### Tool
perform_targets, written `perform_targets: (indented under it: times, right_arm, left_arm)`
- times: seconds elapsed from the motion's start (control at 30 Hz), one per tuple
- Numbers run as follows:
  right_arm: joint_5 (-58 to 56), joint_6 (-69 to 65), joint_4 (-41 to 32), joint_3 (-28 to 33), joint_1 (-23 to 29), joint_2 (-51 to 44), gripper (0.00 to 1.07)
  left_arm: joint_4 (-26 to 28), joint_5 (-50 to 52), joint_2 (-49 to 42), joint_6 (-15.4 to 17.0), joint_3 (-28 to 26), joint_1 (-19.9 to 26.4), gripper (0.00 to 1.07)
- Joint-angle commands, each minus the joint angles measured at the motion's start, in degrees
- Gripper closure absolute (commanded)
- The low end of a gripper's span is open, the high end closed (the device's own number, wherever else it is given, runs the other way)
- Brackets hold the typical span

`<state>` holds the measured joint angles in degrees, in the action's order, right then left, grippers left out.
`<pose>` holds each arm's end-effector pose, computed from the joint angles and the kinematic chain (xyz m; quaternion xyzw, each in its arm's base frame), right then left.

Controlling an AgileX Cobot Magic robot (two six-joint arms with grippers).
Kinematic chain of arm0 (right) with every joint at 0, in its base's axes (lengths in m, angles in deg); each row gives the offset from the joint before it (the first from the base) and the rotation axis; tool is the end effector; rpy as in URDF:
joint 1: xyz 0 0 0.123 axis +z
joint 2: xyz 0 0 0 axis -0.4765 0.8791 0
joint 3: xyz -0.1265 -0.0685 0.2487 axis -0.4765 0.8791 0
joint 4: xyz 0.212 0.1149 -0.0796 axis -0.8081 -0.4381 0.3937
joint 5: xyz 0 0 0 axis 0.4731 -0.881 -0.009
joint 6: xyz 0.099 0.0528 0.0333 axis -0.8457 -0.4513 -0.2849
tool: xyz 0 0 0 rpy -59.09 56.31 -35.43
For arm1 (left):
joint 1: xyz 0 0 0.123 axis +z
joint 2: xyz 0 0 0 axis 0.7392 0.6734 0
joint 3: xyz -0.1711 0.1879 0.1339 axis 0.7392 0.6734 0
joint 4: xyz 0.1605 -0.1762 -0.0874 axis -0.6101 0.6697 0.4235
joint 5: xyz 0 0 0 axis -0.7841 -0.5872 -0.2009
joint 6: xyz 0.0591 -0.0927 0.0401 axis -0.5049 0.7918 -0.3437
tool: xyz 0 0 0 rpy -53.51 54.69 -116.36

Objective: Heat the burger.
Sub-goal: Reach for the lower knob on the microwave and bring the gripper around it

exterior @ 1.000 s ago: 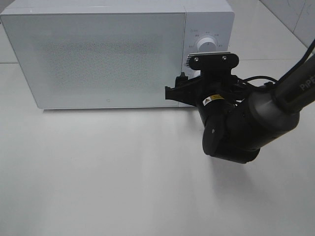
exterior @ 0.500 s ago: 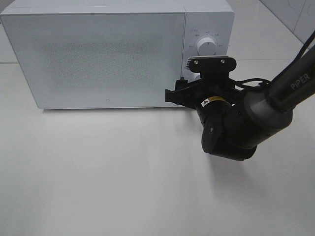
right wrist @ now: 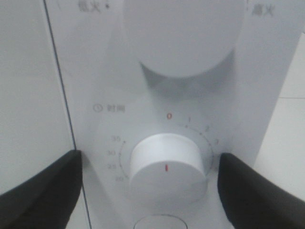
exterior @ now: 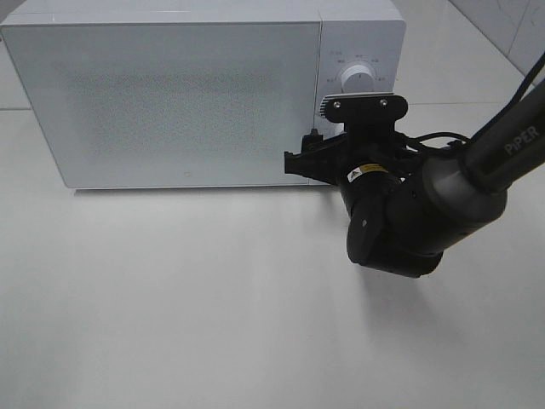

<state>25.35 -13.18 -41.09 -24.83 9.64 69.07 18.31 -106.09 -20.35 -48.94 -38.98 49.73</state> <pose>0.3506 0.1853 0.1058 -0.0189 0.7510 -0.0089 0.6600 0.0174 -0.0091 0.2702 0.0377 0.8447 -0.0061 0.5339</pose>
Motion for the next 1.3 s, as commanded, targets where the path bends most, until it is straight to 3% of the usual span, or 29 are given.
perform_targets:
  times: [0.03, 0.4, 0.47, 0.5, 0.57, 0.6, 0.67, 0.7, 0.73, 1.07, 1.3]
  right_arm:
    - [2.3, 1.8, 0.6, -0.8, 0.3, -1.1, 0.31]
    - [1.6, 0.1, 0.6, -0.8, 0.4, -0.6, 0.41]
    - [1.0, -1.0, 0.8, -0.9, 0.4, 0.0, 0.53]
    - [1.0, -1.0, 0.8, -0.9, 0.4, 0.0, 0.53]
    - [1.5, -1.1, 1.0, -0.9, 0.4, 0.1, 0.79]
    - [1.5, -1.1, 1.0, -0.9, 0.4, 0.1, 0.79]
    - [2.5, -1.1, 1.5, -0.9, 0.4, 0.1, 0.95]
    - [2.5, -1.1, 1.5, -0.9, 0.4, 0.1, 0.95]
    - [2.5, -1.1, 2.1, -0.9, 0.4, 0.1, 1.04]
    - [2.6, -2.1, 4.4, -0.9, 0.4, 0.1, 1.07]
    - [4.0, -15.6, 8.6, -0.9, 0.4, 0.1, 1.07]
  left_arm:
    - [0.1, 0.5, -1.2, -0.2, 0.2, 0.0, 0.06]
    - [0.1, 0.5, -1.2, -0.2, 0.2, 0.0, 0.06]
    - [0.1, 0.5, -1.2, -0.2, 0.2, 0.0, 0.06]
    - [0.1, 0.5, -1.2, -0.2, 0.2, 0.0, 0.06]
    - [0.1, 0.5, -1.2, -0.2, 0.2, 0.0, 0.06]
    - [0.1, 0.5, -1.2, -0.2, 0.2, 0.0, 0.06]
    - [0.1, 0.5, -1.2, -0.2, 0.2, 0.0, 0.06]
    - [0.1, 0.5, -1.2, -0.2, 0.2, 0.0, 0.06]
    - [0.1, 0.5, -1.2, -0.2, 0.2, 0.0, 0.06]
    - [0.1, 0.5, -1.2, -0.2, 0.2, 0.0, 0.06]
    - [0.1, 0.5, -1.2, -0.2, 0.2, 0.0, 0.06]
